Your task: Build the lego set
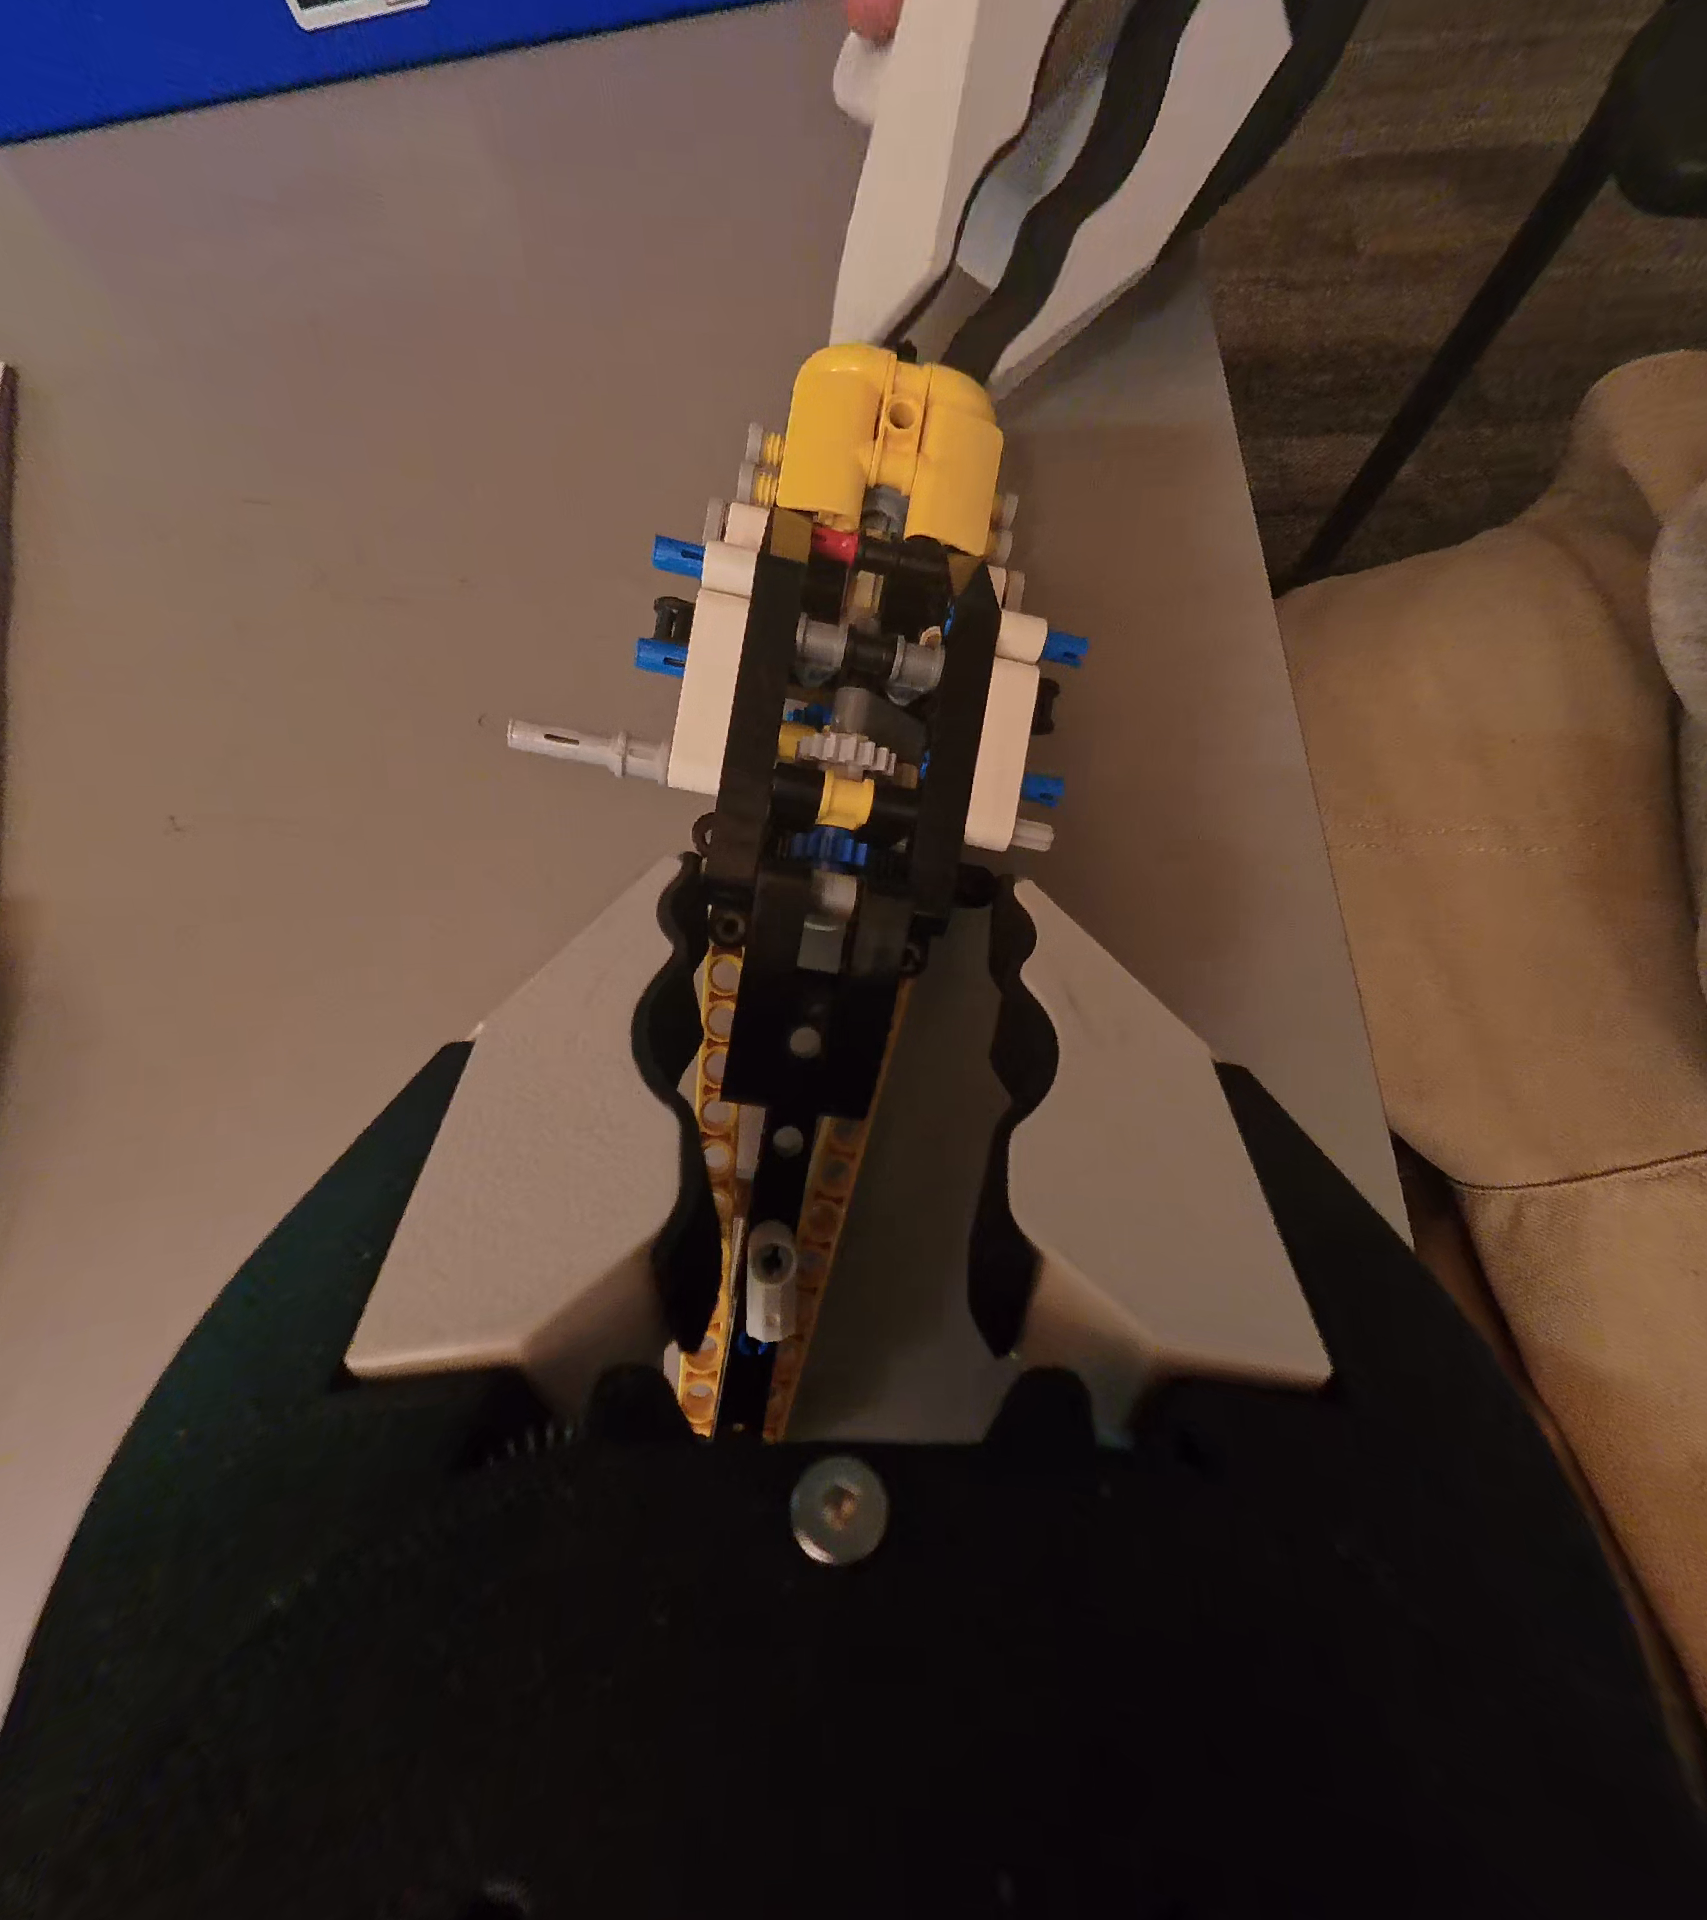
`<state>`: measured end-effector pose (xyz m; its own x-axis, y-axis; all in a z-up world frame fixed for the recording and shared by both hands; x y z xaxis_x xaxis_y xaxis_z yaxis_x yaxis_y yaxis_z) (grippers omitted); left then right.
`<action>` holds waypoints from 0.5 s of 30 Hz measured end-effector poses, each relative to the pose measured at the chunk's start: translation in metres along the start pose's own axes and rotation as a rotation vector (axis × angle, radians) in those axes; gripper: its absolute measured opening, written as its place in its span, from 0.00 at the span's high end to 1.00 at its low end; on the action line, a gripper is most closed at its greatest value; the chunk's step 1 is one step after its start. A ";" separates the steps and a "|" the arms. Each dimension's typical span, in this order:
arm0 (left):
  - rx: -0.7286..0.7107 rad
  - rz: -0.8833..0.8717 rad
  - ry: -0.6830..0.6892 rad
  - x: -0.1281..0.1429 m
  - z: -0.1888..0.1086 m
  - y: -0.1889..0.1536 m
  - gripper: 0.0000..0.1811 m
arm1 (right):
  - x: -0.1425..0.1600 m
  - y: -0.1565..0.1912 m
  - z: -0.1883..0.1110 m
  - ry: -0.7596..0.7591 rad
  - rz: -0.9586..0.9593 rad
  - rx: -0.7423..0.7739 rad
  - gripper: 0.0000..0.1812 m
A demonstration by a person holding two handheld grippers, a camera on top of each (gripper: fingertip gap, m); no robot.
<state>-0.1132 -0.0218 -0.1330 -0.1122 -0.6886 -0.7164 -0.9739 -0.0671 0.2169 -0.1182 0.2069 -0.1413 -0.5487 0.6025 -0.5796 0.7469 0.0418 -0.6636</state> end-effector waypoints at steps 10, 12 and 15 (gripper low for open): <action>0.001 -0.009 -0.004 0.000 0.000 0.000 0.70 | -0.010 0.009 0.005 0.198 -0.327 0.163 0.99; 0.001 -0.013 -0.008 0.000 0.000 0.000 0.70 | -0.013 0.008 0.007 0.256 -0.236 0.144 0.99; -0.001 -0.006 -0.005 -0.001 0.000 0.000 0.70 | -0.016 0.000 0.005 0.286 0.061 0.030 0.99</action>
<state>-0.1131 -0.0211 -0.1328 -0.1076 -0.6849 -0.7207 -0.9743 -0.0718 0.2137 -0.1118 0.1930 -0.1345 -0.3716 0.8035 -0.4651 0.7617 -0.0226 -0.6476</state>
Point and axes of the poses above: each gripper's, where its closed fingertips meet, z out along the fingers, x out of its underside, y = z × x across the jaws, the point moved 9 cm from there along -z, back along the fingers, and after that the axes turned 14 degrees about z, right-handed, at the moved point
